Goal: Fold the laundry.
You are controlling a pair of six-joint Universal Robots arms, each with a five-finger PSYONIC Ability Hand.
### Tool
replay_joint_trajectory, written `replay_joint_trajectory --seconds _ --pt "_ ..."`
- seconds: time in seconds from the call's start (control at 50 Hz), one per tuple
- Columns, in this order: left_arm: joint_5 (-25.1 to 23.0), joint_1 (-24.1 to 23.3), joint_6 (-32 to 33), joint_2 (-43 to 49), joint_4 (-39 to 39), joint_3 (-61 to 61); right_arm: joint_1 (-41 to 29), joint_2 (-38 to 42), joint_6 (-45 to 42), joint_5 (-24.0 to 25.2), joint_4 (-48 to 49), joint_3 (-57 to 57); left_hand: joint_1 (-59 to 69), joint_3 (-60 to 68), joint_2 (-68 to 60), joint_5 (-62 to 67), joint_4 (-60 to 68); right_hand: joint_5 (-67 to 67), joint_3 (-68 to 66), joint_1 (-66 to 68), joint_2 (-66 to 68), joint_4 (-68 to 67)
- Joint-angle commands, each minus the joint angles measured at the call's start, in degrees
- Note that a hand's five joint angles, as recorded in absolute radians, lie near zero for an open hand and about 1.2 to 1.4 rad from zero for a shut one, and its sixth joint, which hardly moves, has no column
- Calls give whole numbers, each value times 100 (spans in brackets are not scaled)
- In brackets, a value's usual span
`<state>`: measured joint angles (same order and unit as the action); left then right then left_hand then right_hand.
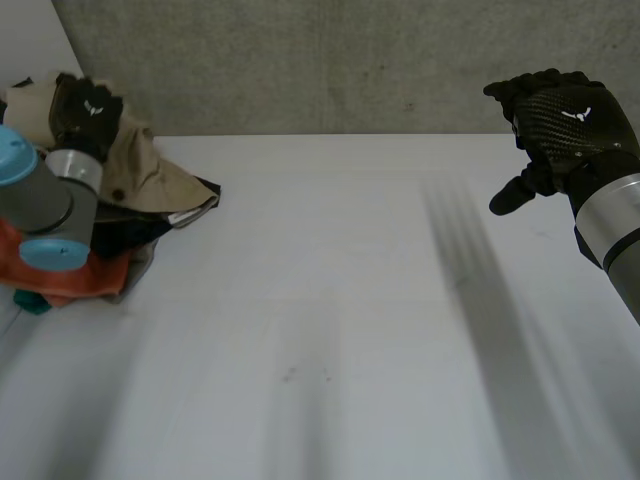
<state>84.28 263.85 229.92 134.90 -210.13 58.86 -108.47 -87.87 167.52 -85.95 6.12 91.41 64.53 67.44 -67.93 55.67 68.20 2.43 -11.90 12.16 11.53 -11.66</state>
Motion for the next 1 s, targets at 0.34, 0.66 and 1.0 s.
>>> replay_joint_trajectory --seconds 0.34,0.66,1.0 --pt "220 -2653 -5138 -1758 1070 1769 62 15 -52 0 -23 -53 1547 1256 -1207 1433 1180 -243 190 -216 -153 166" --pt "-298 -3332 -6266 -1633 1431 1698 19 657 -448 -18 -330 -246 -4387 -4678 4727 -4502 -4754 -243 190 -216 -153 166" --pt "-316 -1231 -2885 -2224 1414 2174 -1044 1368 -545 1046 -832 -677 -4540 -4831 4880 -4655 -4907 -243 190 -216 -153 166"
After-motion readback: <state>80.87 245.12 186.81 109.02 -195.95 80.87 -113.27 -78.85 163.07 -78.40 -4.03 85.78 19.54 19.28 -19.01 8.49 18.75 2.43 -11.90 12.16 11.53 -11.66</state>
